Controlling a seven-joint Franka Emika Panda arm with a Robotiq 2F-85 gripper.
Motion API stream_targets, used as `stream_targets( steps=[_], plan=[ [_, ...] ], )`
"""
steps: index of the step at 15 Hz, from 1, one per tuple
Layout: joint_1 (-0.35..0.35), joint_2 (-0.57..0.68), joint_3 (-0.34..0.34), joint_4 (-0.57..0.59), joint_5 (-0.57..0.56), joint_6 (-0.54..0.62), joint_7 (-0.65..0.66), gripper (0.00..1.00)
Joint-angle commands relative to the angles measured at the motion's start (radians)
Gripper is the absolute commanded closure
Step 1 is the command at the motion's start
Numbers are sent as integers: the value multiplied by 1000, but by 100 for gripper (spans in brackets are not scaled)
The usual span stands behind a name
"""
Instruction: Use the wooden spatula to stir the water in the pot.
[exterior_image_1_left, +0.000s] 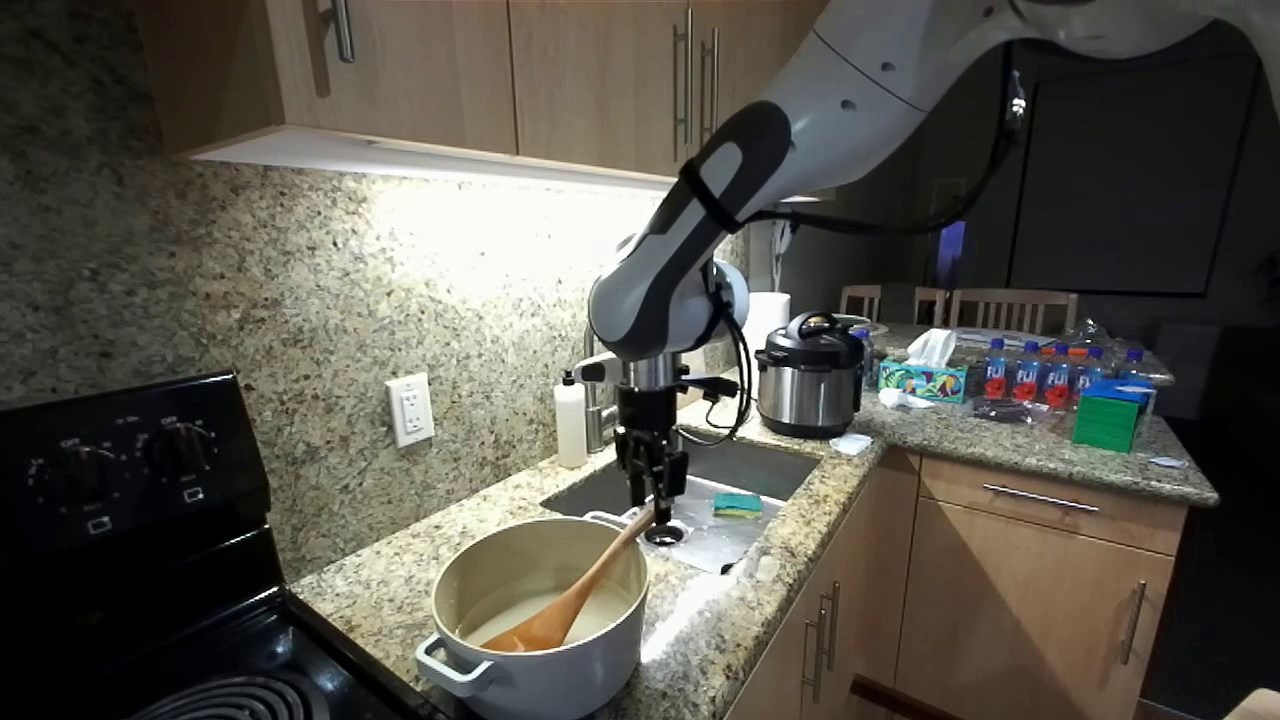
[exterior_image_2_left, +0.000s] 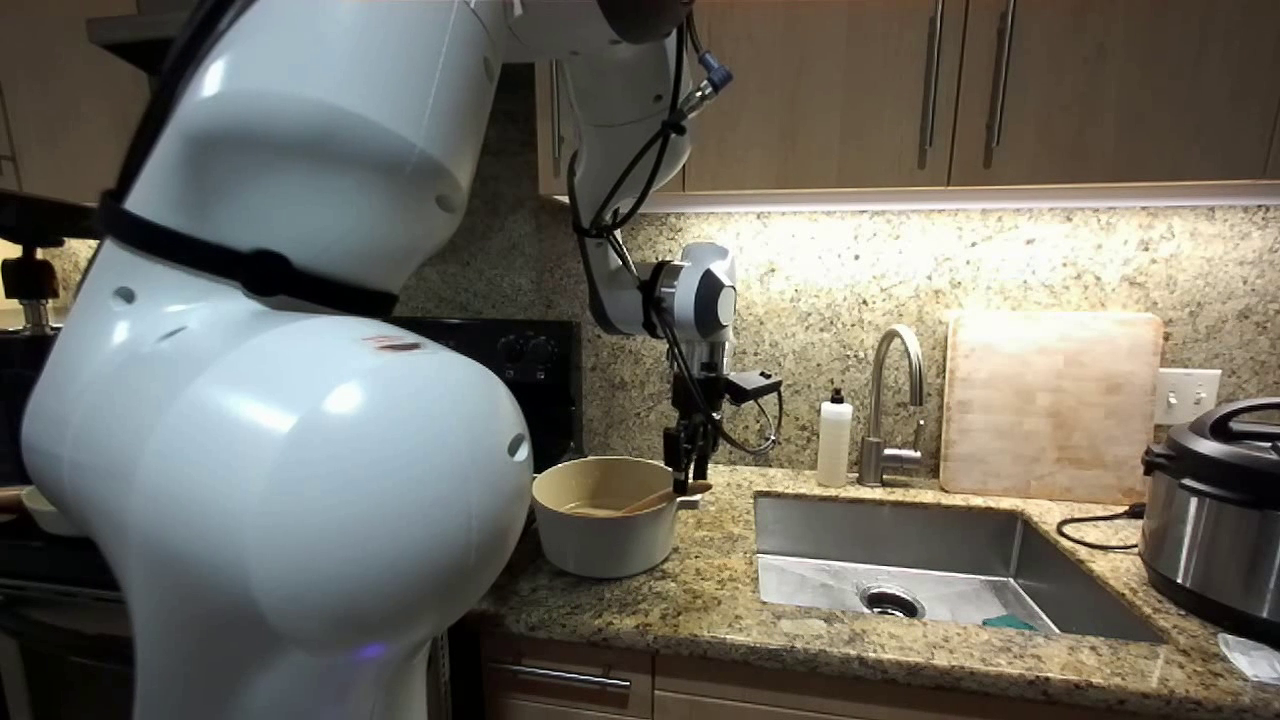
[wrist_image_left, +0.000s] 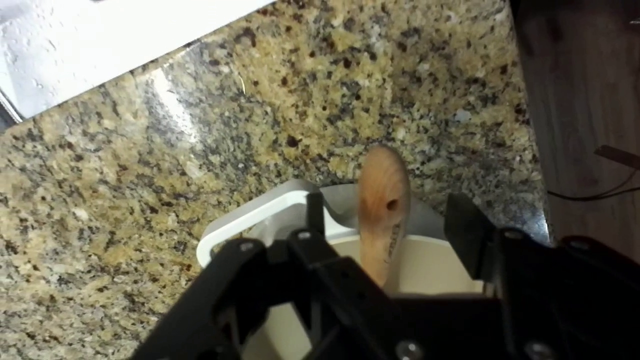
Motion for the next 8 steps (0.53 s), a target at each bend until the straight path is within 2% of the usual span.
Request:
stream_targets(
  steps=[1,6,8],
  plan=[
    [-16,19,13,28,-31,-23,13,66],
    [-16,42,18,52,-51,-51,-3,97],
    [-18,36,21,47,-53,-47,-4,93]
  ],
)
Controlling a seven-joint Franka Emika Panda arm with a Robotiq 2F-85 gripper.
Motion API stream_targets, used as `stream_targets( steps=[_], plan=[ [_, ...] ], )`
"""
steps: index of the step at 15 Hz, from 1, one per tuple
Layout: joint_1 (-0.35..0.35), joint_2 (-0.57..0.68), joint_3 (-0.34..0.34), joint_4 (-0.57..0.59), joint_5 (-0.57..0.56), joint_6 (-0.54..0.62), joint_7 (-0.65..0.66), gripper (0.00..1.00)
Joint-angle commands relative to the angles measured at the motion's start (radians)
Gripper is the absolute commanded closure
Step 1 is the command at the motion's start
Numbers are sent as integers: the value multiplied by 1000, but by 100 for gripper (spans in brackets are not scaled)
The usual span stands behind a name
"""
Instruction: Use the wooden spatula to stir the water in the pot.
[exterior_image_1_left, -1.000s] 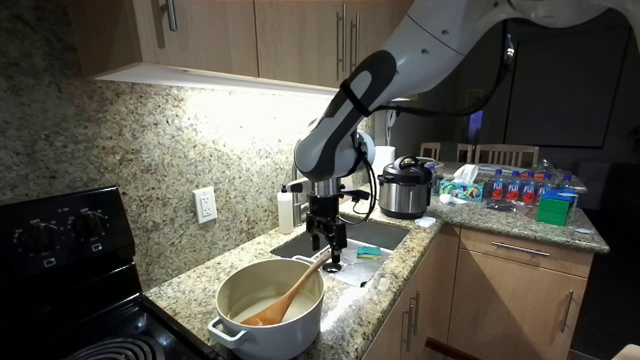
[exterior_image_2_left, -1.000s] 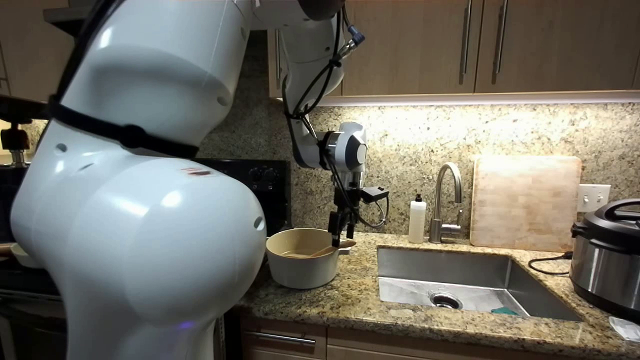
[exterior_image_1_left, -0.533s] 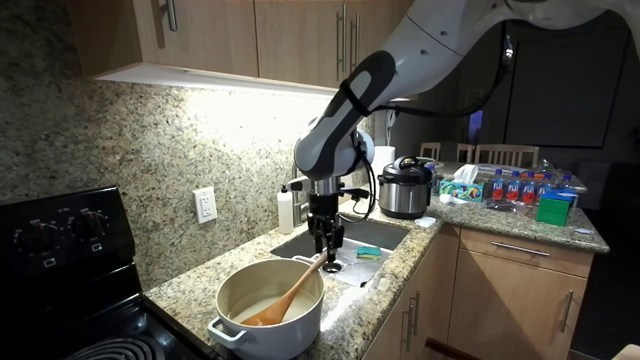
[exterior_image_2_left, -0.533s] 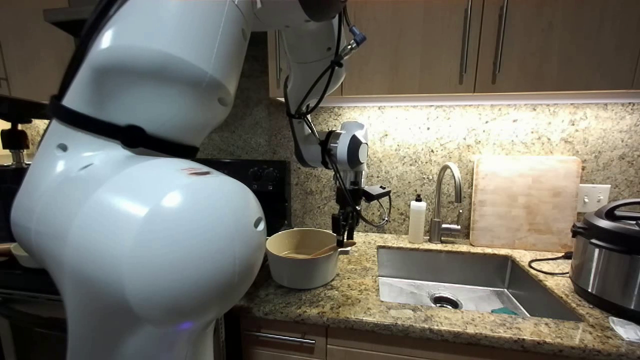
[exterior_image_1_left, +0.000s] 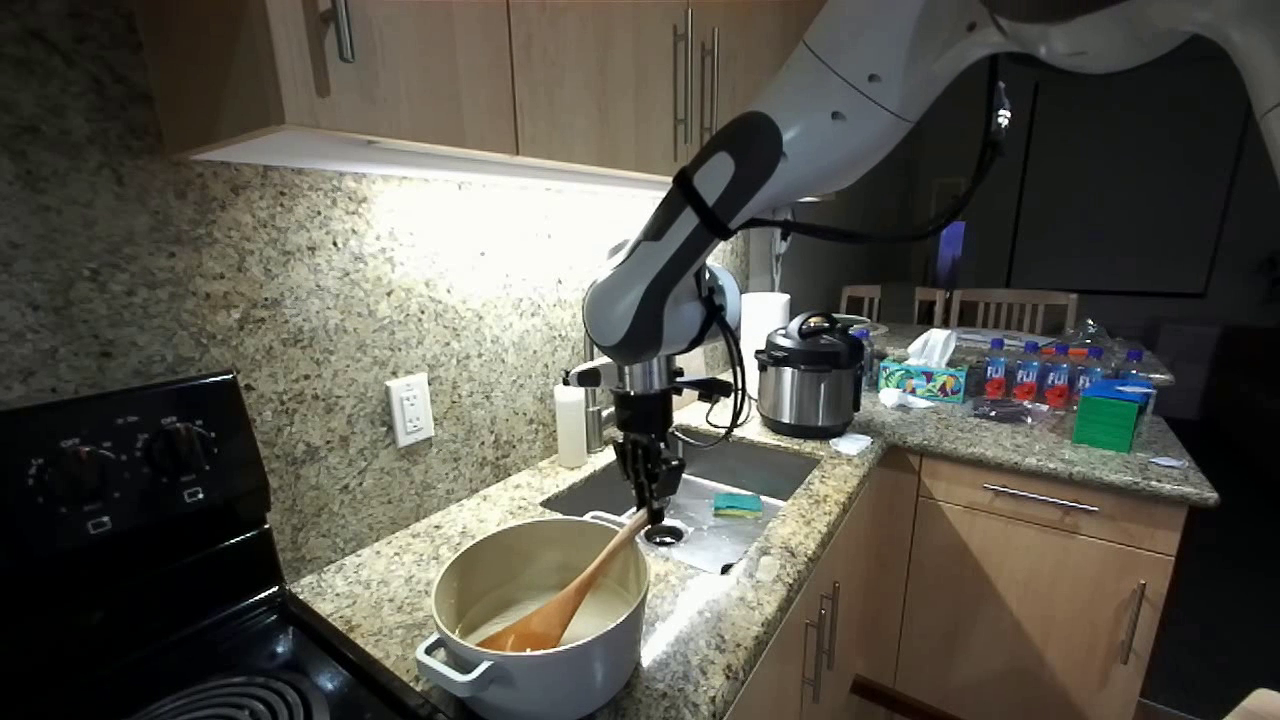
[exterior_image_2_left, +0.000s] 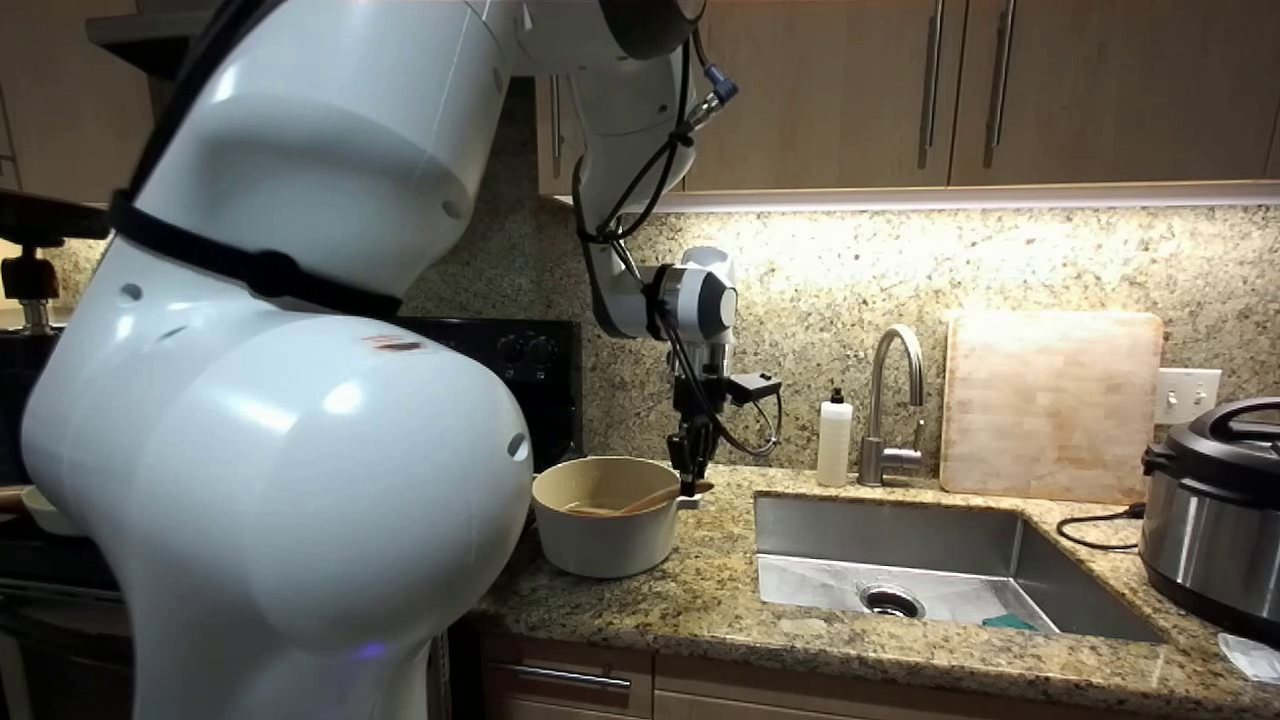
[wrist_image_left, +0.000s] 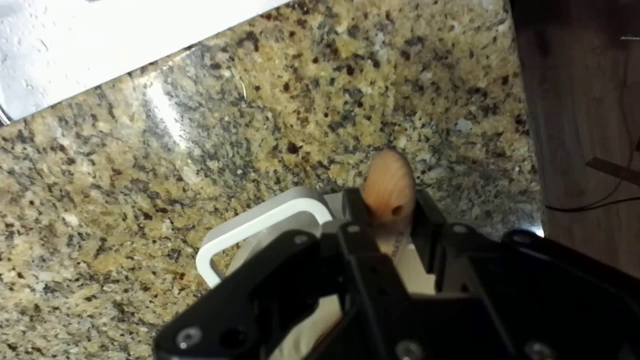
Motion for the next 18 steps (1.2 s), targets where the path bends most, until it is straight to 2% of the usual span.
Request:
stream_targets(
  steps=[1,6,9,14,18],
  plan=[
    [-16,-4,17,-3,-24,-3,0,93],
    [7,-71,18,-60,-70,63,42,93],
    [36,-117,14,-76,-150,75,100,93],
    [104,-158,4,-40,-338,-44,354,93],
    [100,-171,8,-5,-369,-165,494,93]
  ],
)
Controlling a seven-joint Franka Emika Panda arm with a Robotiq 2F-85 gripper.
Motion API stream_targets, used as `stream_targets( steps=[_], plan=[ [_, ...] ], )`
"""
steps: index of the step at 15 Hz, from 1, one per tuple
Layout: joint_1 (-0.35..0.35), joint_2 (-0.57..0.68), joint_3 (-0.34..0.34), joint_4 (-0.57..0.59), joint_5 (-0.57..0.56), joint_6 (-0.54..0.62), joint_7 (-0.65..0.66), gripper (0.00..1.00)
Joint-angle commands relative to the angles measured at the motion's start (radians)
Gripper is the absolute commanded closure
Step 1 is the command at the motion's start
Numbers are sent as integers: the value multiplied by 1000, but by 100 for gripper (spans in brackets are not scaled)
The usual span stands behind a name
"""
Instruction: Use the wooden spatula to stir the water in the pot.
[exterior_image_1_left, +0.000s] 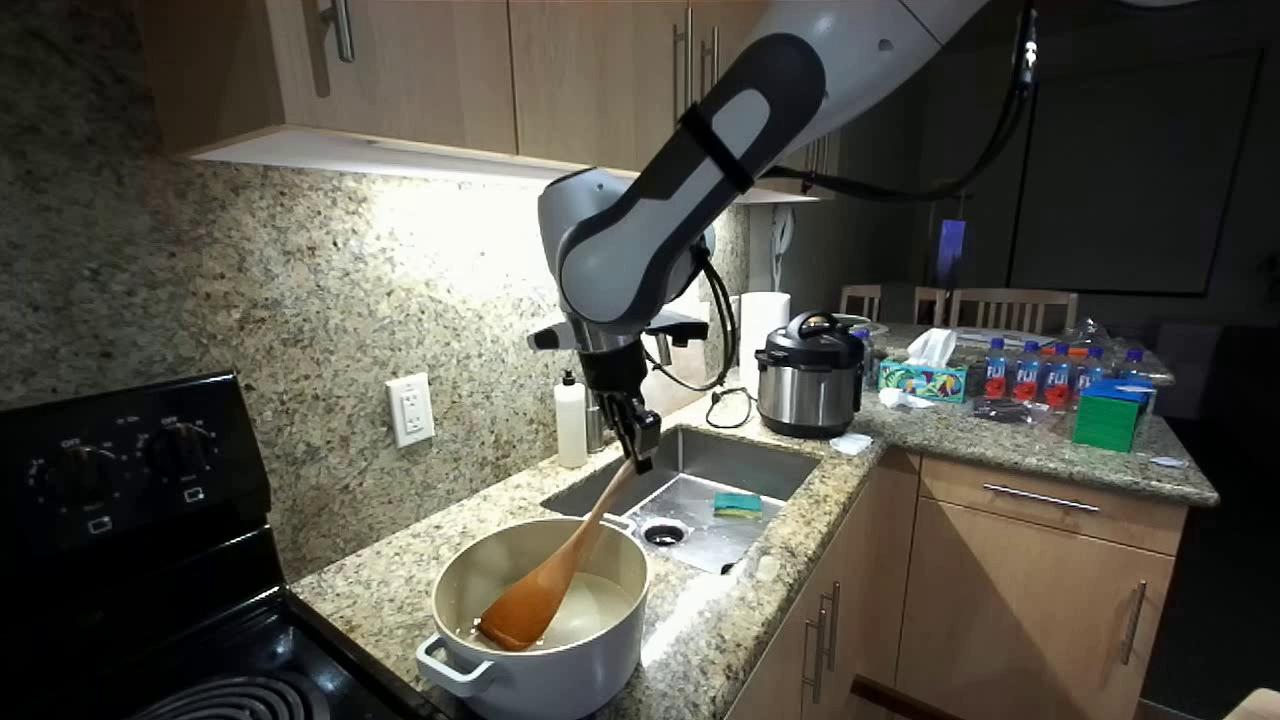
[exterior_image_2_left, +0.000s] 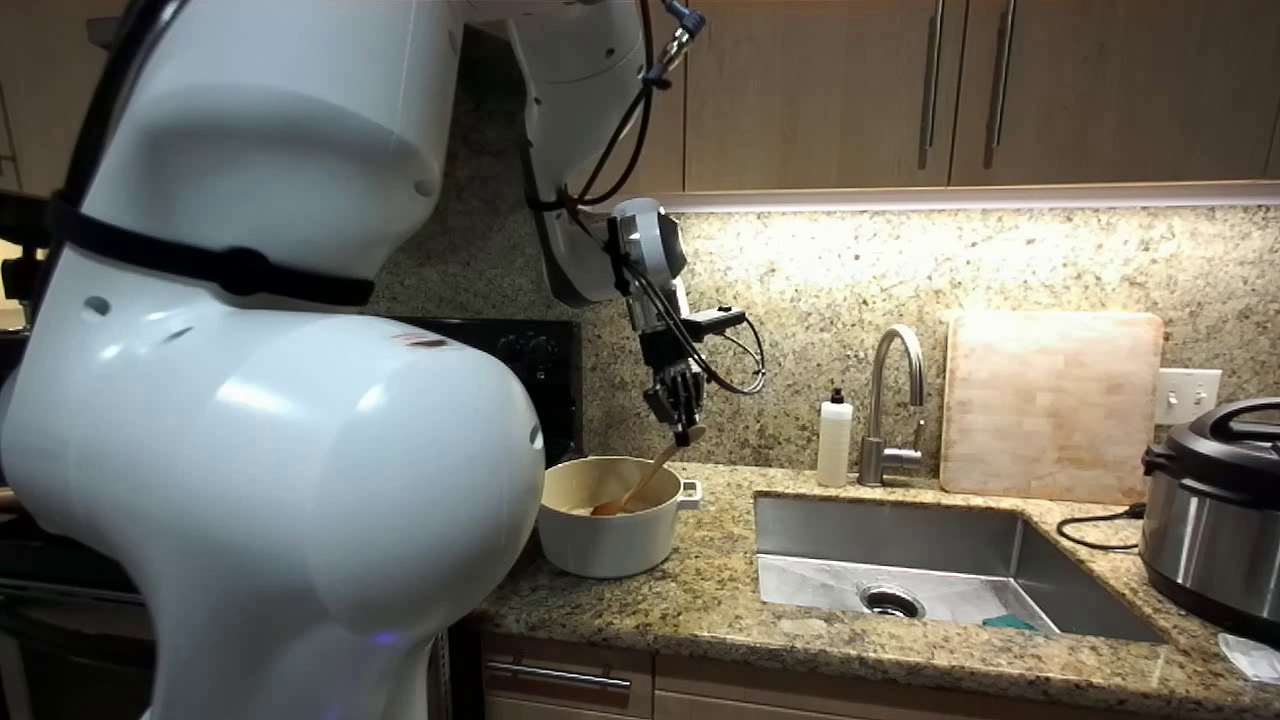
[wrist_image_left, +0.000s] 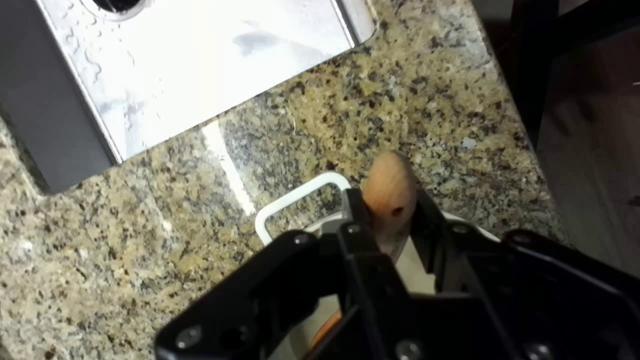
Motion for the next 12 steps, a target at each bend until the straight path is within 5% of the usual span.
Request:
stream_targets(
  steps=[1,6,12],
  plan=[
    [0,-33,-4,16,-46,-109,128,93],
    [0,-70,11,13,-77,-226,195,93],
    [32,-63,79,26,-105,-377,57,93]
  ],
)
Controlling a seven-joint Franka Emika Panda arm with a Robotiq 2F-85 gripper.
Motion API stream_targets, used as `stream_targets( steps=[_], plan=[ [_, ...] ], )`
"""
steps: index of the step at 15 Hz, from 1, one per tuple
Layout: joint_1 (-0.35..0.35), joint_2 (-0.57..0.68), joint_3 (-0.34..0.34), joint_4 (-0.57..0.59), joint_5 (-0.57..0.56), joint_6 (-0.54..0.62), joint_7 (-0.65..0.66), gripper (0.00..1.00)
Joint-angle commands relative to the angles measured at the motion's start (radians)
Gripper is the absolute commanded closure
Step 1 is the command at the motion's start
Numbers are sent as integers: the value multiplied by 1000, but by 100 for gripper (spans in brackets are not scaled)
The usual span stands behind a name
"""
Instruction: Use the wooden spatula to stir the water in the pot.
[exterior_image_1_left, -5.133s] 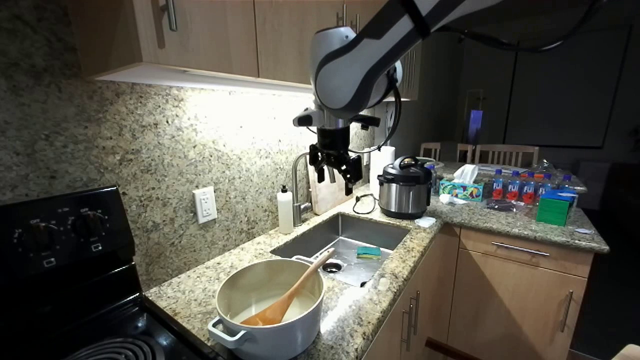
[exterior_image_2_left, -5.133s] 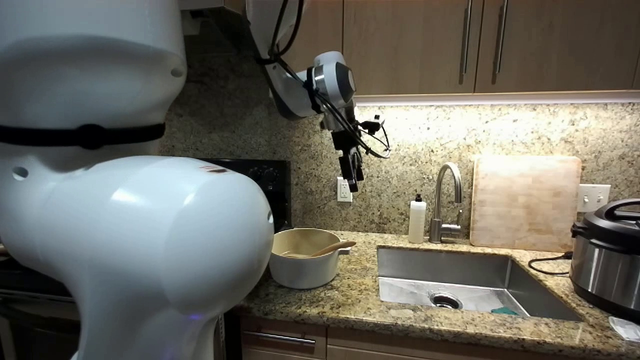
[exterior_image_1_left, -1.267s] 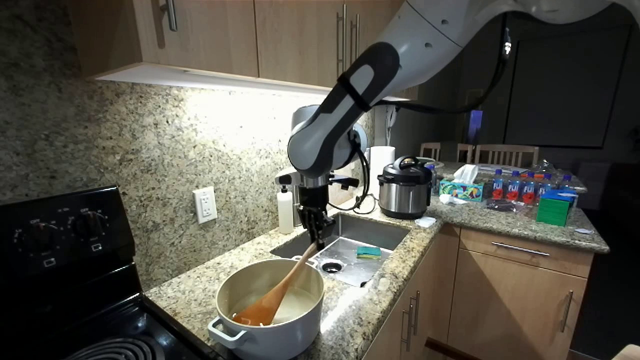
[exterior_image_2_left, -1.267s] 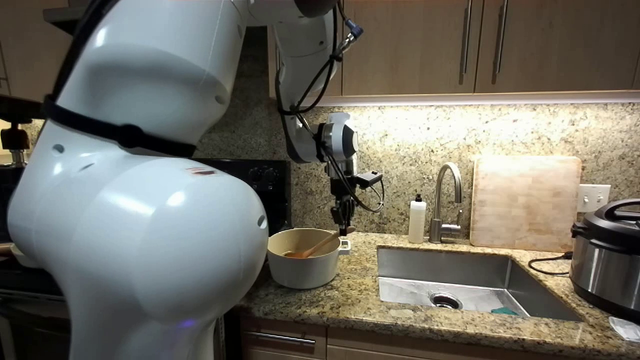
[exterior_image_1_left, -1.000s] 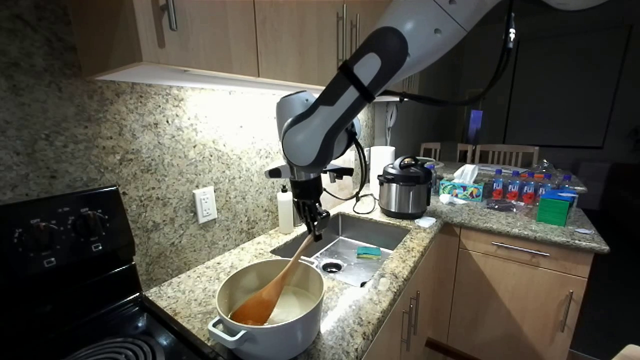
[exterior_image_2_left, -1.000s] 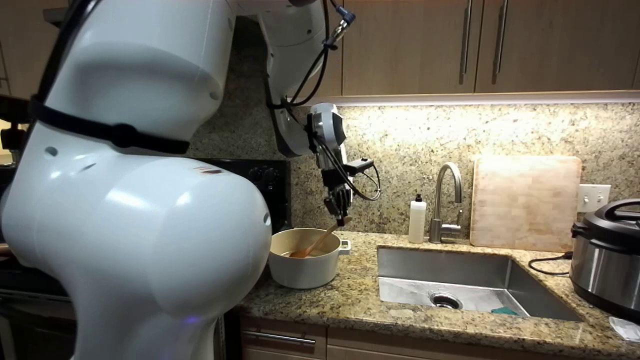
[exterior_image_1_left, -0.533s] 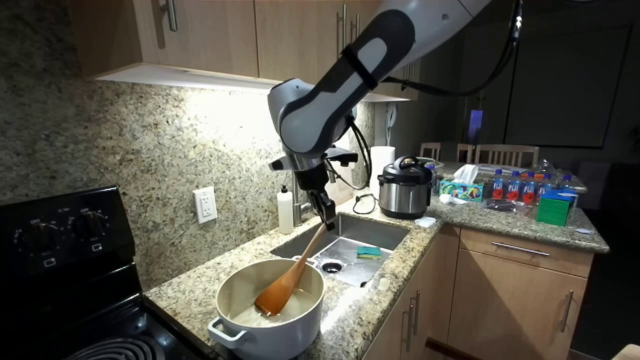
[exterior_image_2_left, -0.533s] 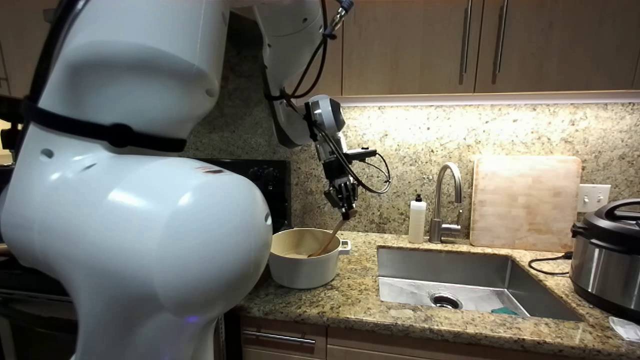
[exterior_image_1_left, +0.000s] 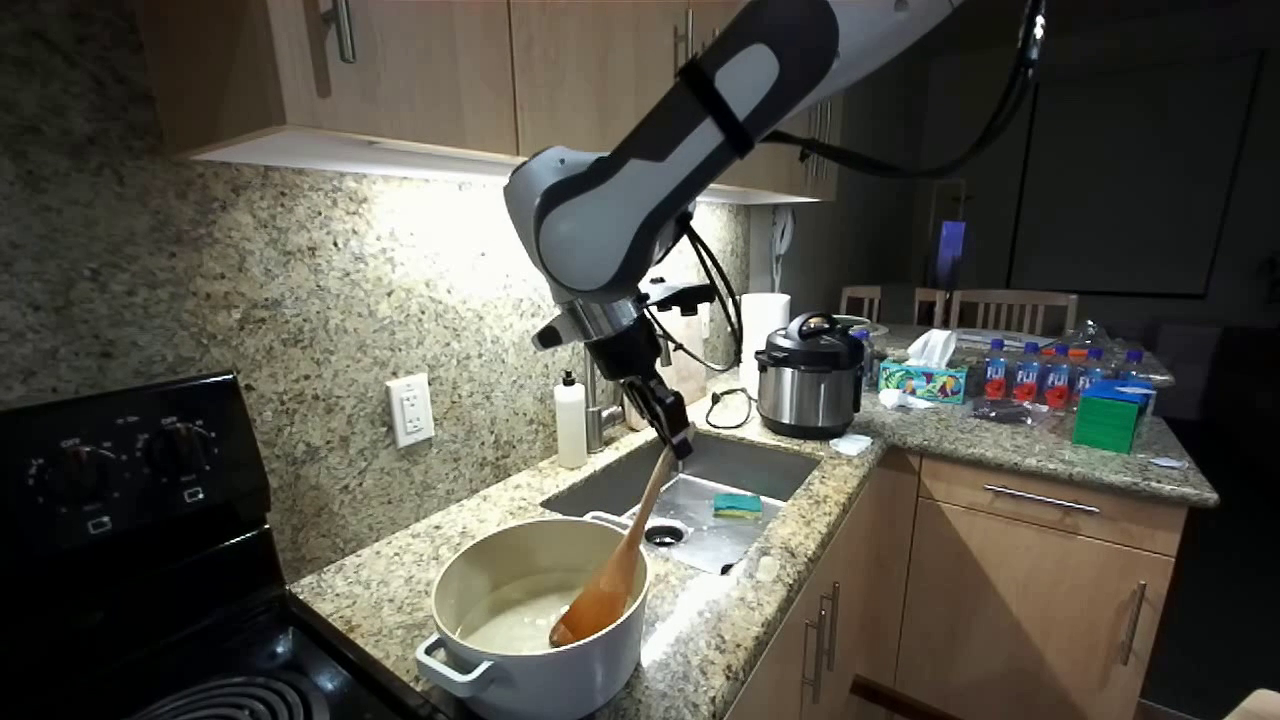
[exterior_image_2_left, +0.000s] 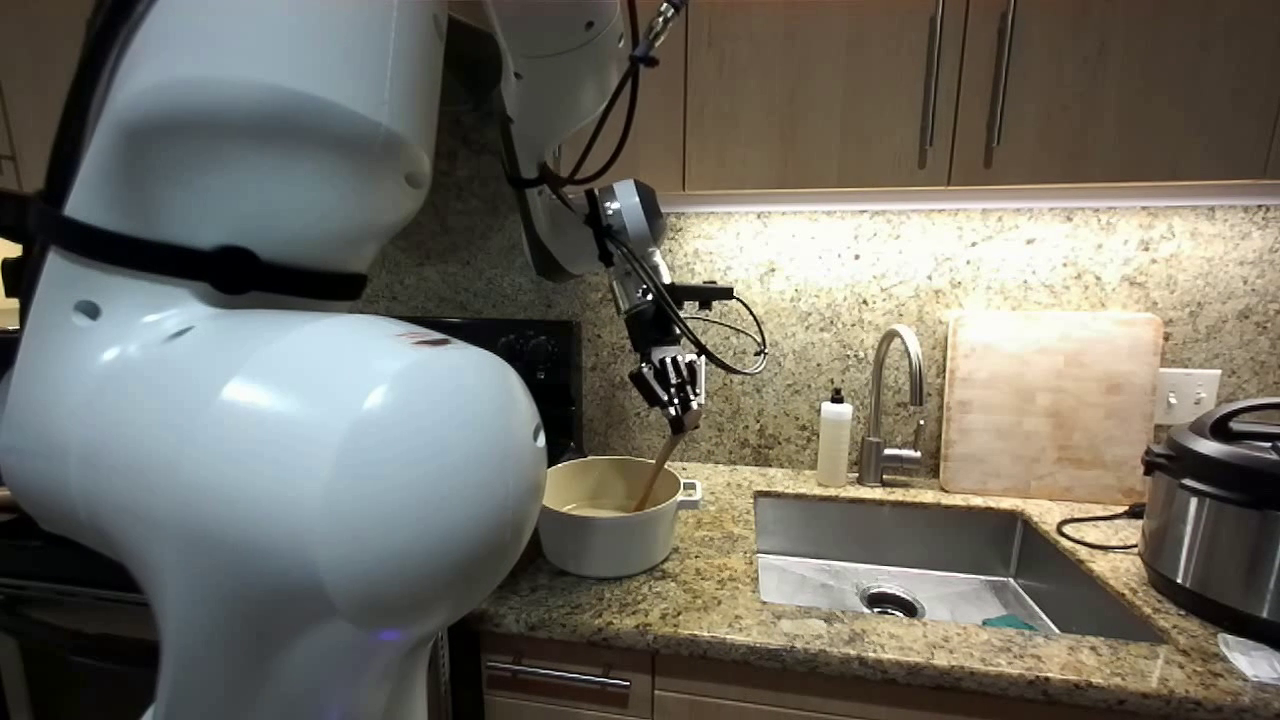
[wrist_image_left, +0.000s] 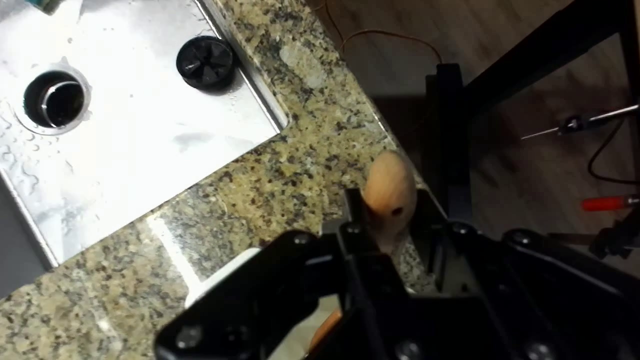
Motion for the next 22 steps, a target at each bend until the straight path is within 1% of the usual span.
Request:
stream_targets(
  steps=[1,3,7,10,12,15,22],
  plan=[
    [18,-5,39,-4,-37,-33,-97,93],
    [23,21,51,8,-37,24,-127,93],
    [15,67,48,20,-10,188,-96,93],
    [3,107,31,45,12,265,-73,93],
    [-5,116,16,63,13,260,-65,93],
    [-6,112,-3,73,-1,235,-17,93],
    [-8,59,-33,33,-20,202,75,93]
  ],
)
